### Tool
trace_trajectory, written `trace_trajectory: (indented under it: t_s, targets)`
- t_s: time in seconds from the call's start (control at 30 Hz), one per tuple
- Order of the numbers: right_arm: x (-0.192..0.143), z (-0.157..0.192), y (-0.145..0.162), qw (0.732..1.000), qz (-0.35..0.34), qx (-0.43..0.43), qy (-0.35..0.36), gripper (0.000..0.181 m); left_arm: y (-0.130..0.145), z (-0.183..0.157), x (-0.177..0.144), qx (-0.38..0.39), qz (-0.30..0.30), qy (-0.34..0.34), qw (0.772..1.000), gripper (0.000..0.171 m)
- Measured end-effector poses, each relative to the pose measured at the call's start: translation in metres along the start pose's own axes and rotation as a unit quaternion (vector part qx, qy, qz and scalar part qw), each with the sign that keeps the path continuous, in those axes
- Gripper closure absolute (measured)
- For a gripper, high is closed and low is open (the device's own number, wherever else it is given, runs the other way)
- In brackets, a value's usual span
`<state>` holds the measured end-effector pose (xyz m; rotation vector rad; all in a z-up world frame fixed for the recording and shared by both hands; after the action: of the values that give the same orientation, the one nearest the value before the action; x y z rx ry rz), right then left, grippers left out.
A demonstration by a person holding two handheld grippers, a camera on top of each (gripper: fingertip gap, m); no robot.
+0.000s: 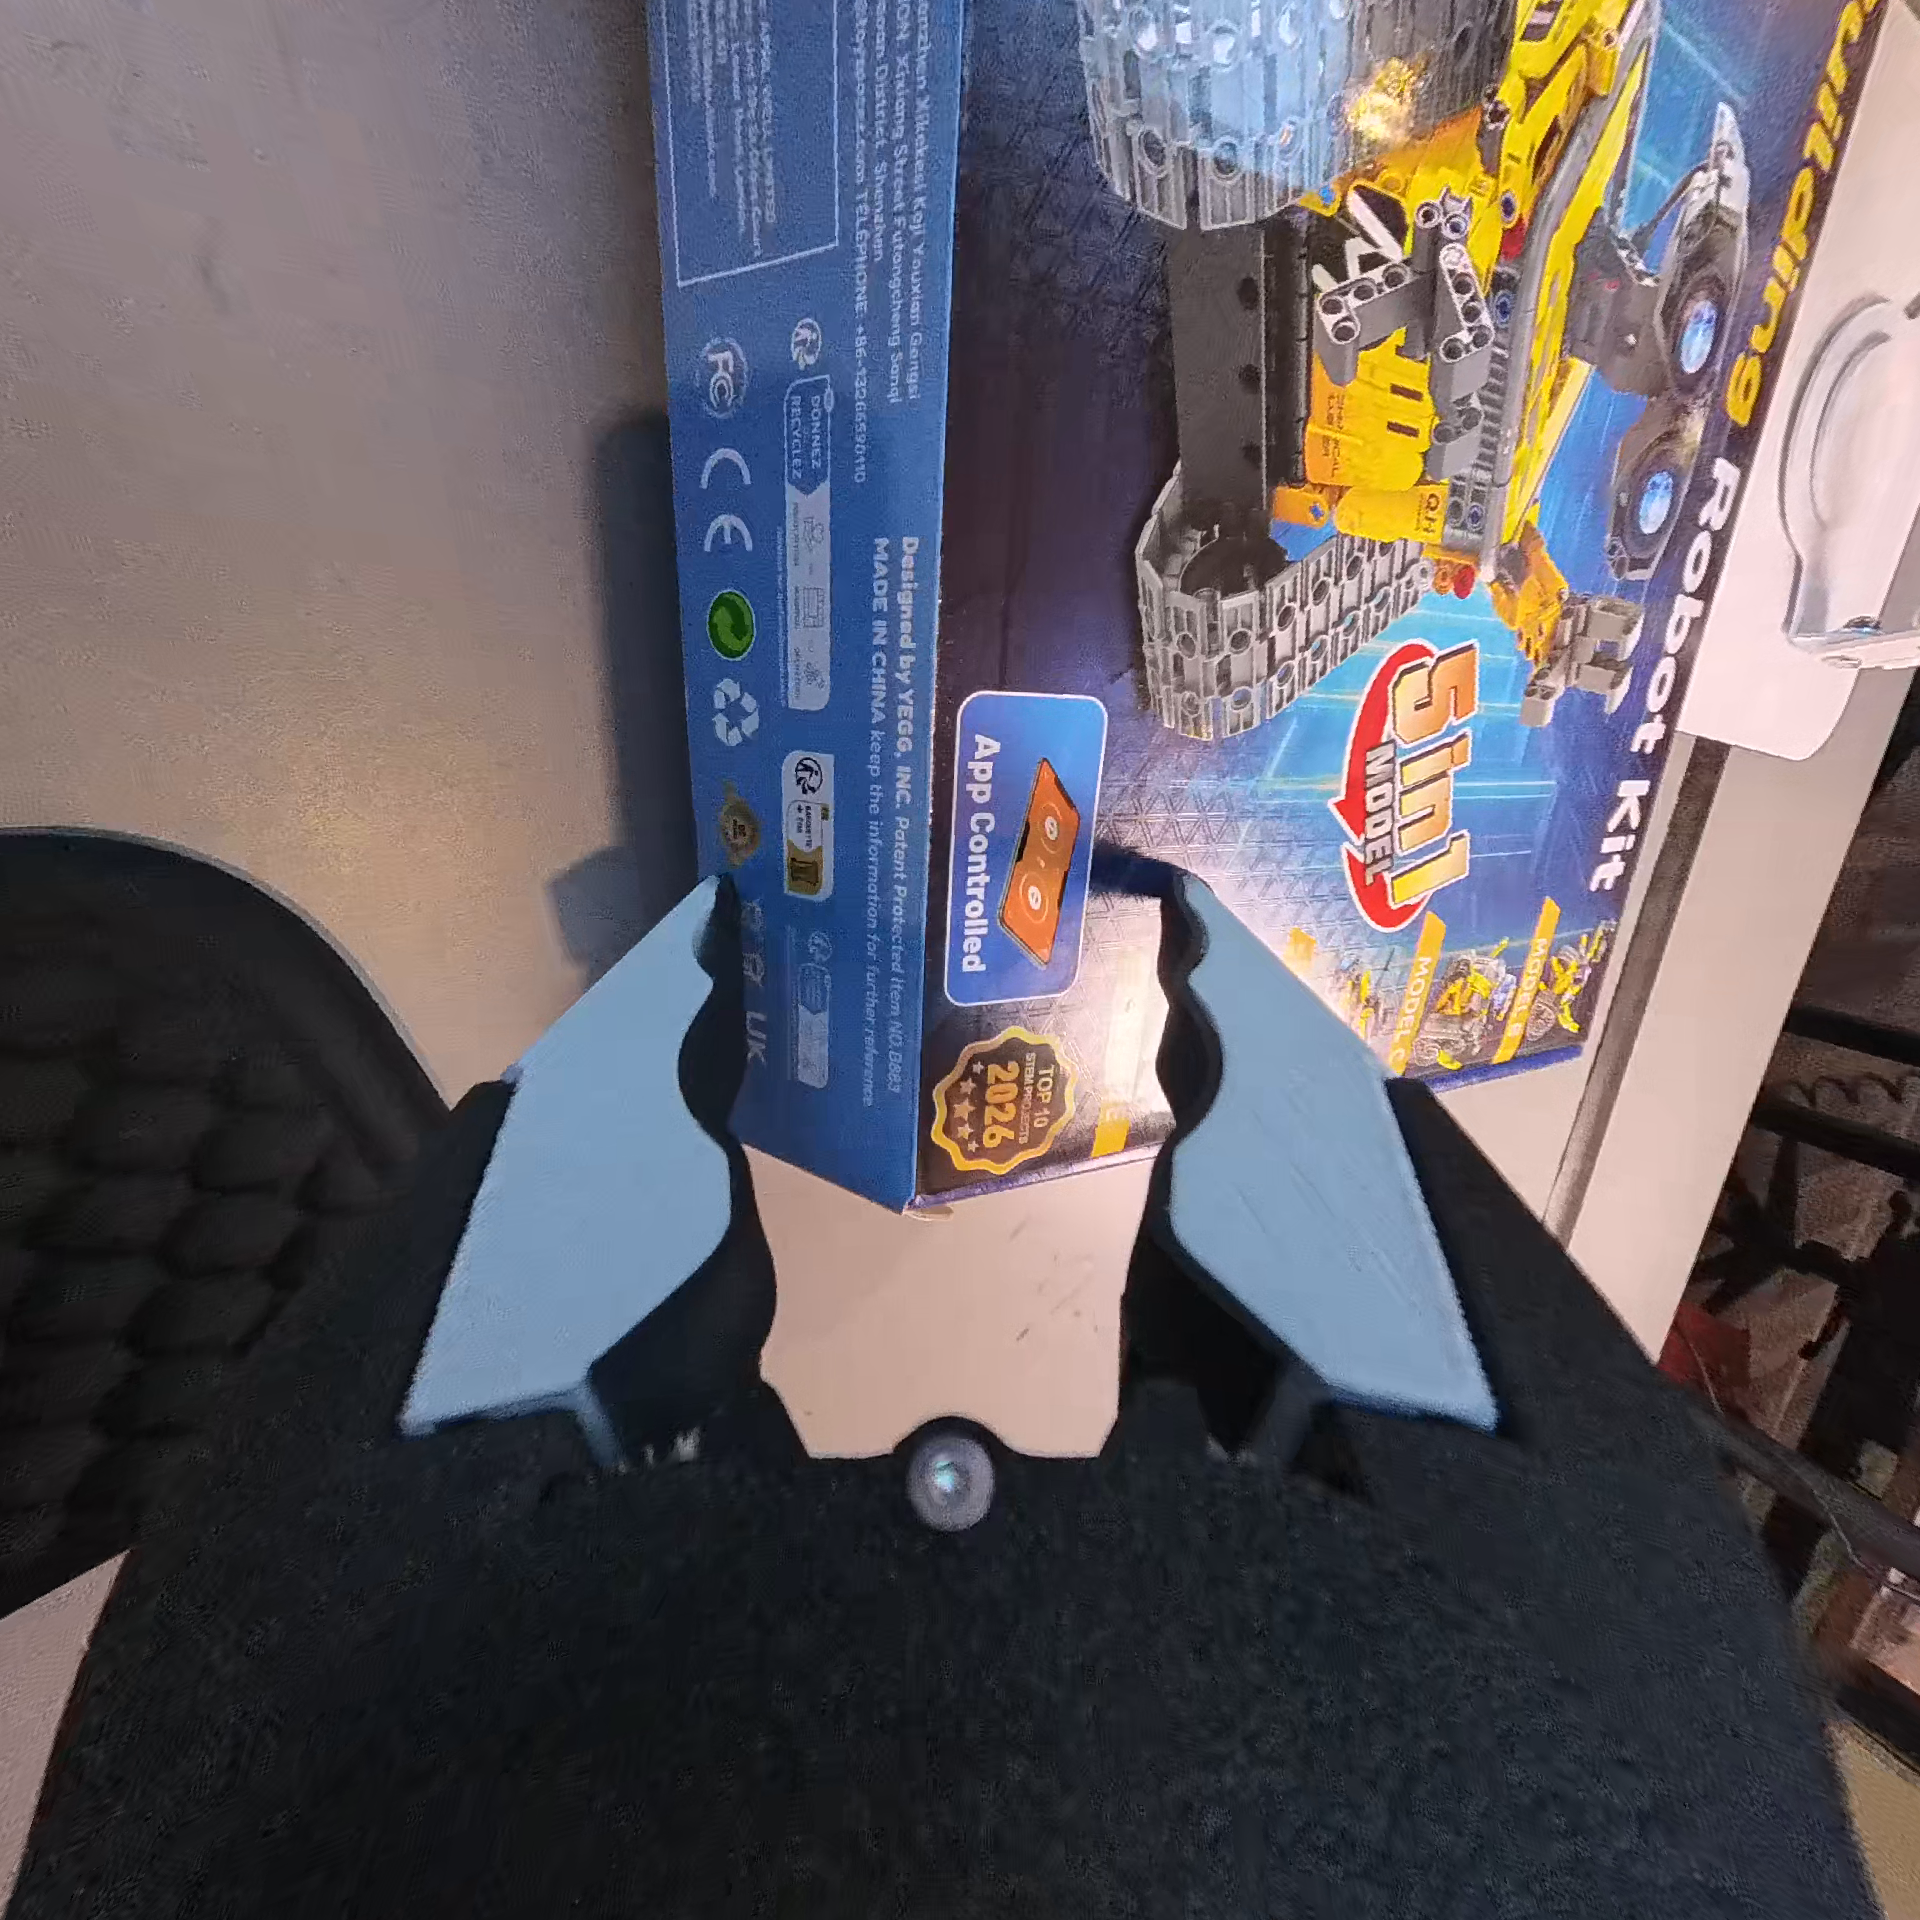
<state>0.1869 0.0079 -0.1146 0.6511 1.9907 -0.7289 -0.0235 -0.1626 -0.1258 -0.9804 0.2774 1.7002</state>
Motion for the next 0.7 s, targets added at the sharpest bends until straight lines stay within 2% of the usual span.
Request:
trace_trajectory:
  t_s: [0.2,0.53,0.7]
  targets:
    - [-0.012,-0.005,-0.005,1.0,-0.005,0.009,0.013,0.099,0.002,-0.006,0.007,0.026,0.018,-0.002,1.0,0.094]
    - [0.005,0.0,-0.006,1.0,-0.002,-0.004,0.027,0.101,0.002,-0.005,0.007,0.045,0.012,-0.026,0.999,0.097]
    - [0.001,-0.001,-0.006,0.998,-0.028,0.012,0.051,0.098,0.003,-0.002,0.004,0.026,-0.018,-0.015,0.999,0.095]
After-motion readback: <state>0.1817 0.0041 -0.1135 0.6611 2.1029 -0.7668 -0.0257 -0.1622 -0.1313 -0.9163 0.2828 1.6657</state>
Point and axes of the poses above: each gripper's, where its closed fingertips meet, x out along the fingers, y out of its underside, z = x × y across the jaws, the point moved 6 cm from there along -x, back along the fingers, and after that the axes turned 2 degrees about -x, right-handed, at the moved point
